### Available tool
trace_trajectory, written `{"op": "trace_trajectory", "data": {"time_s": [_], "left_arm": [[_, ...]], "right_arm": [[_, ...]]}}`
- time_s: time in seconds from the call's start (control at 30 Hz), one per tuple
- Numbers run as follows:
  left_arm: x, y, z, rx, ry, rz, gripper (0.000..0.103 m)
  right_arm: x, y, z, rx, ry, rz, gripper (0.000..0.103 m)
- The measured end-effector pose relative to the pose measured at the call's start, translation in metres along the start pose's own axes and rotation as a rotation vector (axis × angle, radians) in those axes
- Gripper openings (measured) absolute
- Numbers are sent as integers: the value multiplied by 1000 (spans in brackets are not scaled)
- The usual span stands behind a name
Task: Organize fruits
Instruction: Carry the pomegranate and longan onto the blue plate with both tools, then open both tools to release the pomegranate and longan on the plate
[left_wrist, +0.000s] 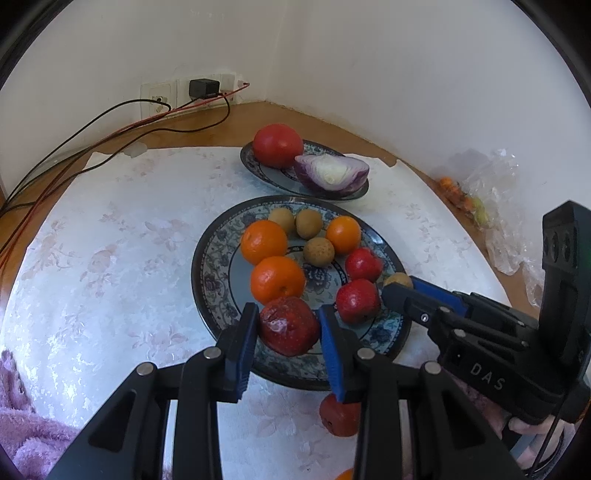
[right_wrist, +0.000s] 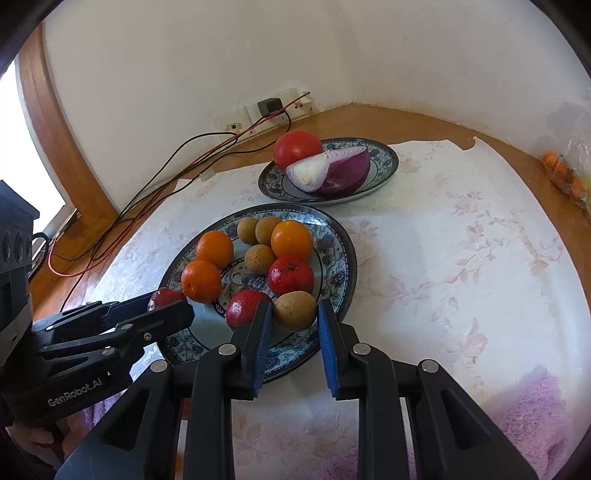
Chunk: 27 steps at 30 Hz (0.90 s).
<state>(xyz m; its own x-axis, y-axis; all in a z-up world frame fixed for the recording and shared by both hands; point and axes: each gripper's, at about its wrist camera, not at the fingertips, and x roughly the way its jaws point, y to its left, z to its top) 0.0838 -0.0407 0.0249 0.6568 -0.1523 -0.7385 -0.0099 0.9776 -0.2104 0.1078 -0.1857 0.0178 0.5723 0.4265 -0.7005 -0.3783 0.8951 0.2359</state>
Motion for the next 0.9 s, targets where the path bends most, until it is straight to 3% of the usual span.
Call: {"op": "trace_trajectory", "data": {"time_s": [0.8,0.9], "left_arm": [[10,2,-2,5,23,4,35],[6,0,-2,10,8,0,35]], "right_arm": [[3,3,0,-14,1,-3,26],[3,4,-1,-18,0,4,31]]}}
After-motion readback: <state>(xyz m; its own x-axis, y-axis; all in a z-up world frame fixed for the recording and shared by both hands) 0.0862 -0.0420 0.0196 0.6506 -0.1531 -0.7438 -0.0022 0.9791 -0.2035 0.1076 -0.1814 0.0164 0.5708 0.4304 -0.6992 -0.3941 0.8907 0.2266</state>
